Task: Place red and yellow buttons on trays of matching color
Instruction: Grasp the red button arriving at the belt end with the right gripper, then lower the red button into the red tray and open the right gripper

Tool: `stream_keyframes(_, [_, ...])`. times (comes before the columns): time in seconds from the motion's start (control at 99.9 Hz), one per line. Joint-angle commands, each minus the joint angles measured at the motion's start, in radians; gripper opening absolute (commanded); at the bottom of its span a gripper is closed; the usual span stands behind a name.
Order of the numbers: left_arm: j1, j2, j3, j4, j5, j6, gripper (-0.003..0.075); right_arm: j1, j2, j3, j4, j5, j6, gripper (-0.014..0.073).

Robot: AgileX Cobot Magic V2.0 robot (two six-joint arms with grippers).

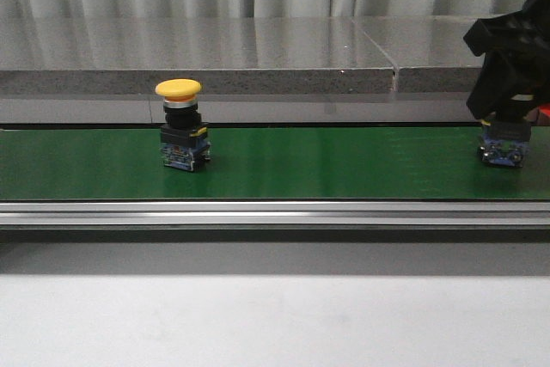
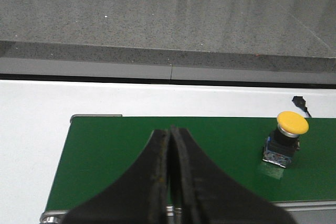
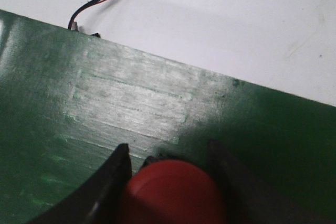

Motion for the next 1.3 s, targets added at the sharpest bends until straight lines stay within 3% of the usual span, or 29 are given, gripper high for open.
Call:
stream_keyframes(0.0, [0.002, 0.004, -0.026, -0.007, -0.072, -0.010, -0.0019, -0.012, -0.039, -0.057, 0.018, 0.006, -0.008, 0.0135])
stream_keyframes(0.09, [0.002, 0.004, -0.026, -0.007, -0.072, -0.010, -0.0019, -0.041, -0.039, -0.126, 0.018, 0.081, -0.008, 0.0134])
stream_keyframes(0.1, [0.002, 0.004, -0.026, -0.007, -0.072, -0.010, -0.0019, -0.097, -0.039, -0.218, 0.008, 0.177, -0.008, 0.0134])
stream_keyframes(0.24, [0.002, 0.004, -0.026, -0.007, -0.072, -0.010, -0.0019, -0.218, -0.039, -0.355, 0.002, 0.249, -0.007, 0.0134])
stream_keyframes(0.491, [0.002, 0.004, -0.026, -0.007, -0.072, -0.010, -0.0019, -0.482, -0.013, -0.534, 0.002, 0.234, -0.006, 0.0132])
stream_keyframes(0.701, [0.002, 0.004, -0.026, -0.007, -0.072, -0.010, -0.0019, -0.627, 0.098, -0.616, 0.002, 0.172, 0.004, 0.0132])
stream_keyframes(0.921, [0.002, 0.004, -0.026, -0.007, -0.072, -0.010, -0.0019, -0.694, 0.231, -0.644, 0.002, 0.142, 0.005, 0.0132])
stream_keyframes(1.292, [0.002, 0.004, -0.026, -0.007, -0.072, -0.010, -0.0019, -0.662, 0.404, -0.727, 0.017, 0.085, 0.005, 0.0132])
